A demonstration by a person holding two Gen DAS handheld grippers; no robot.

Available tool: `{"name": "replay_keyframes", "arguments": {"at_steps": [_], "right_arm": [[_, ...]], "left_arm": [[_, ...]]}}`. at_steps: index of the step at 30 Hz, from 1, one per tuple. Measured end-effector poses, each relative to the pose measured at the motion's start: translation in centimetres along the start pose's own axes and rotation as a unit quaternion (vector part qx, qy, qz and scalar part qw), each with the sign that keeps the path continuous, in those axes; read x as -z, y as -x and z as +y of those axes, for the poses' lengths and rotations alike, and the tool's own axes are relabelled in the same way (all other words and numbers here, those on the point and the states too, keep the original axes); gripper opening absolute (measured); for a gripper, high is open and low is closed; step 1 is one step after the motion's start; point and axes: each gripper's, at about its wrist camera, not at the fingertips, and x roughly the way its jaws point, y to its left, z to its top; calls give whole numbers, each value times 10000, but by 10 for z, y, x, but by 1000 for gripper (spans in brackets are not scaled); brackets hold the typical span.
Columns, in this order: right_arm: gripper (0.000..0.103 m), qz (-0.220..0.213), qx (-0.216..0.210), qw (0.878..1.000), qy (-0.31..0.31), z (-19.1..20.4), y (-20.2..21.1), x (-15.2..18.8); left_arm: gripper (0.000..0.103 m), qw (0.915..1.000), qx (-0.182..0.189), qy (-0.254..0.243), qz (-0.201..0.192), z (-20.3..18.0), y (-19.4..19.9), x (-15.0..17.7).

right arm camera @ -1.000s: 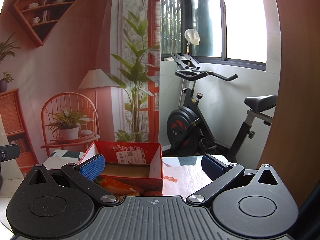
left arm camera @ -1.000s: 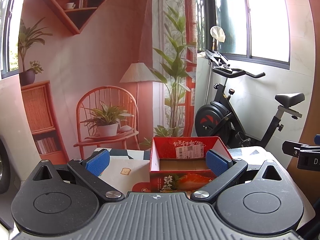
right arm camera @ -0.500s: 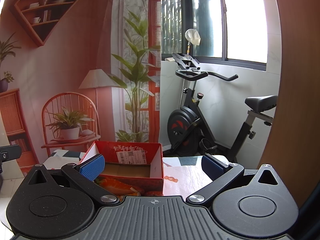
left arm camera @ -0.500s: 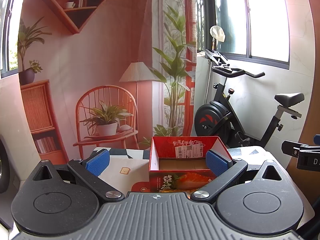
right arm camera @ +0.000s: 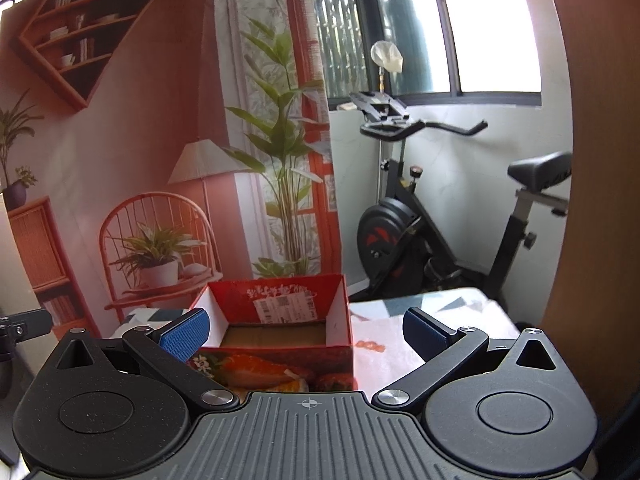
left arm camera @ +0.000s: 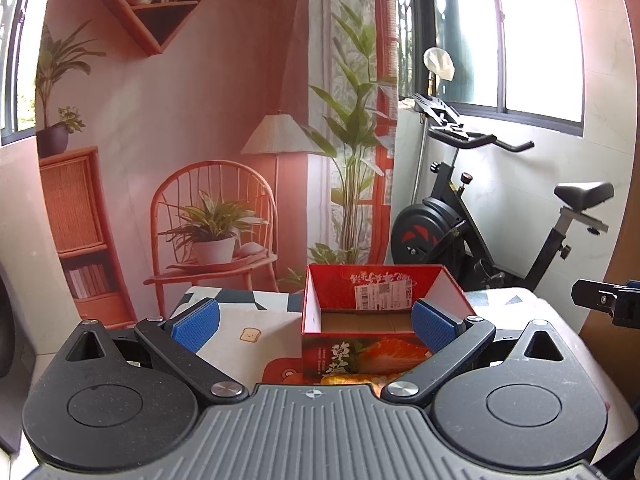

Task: Organize soft objects
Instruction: 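Lower both grippers toward the pile of soft items beside the box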

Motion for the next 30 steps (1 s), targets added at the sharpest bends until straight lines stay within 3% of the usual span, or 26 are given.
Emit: {"name": "replay_keyframes", "arguments": {"at_steps": [3,8,13,16,20,24,30], "right_arm": [[103,37,-92,10000,2,-13,-20,26],[103,404,270,9985,239,-21,-53,71],[103,1118,207,9935,26,-31,-79,105],[103,1525,258,9879,114,-32,-88,123],[101,2312,375,9714,382,-30,-102,149],[89,2792,262,9599,71,-39,-112,169],[72,3241,198,9451,-371,-56,-123,186]], "left_arm": [[103,9999,-57,-21,115,7,-17,18],[103,9981,3,138,594,23,-54,50],[103,9917,35,133,1278,35,-86,87],[101,9832,223,204,1802,41,-102,113],[93,9610,588,627,2628,56,-128,145],[89,9495,746,933,2902,68,-139,165],[76,9337,984,990,3298,66,-164,186]]}}
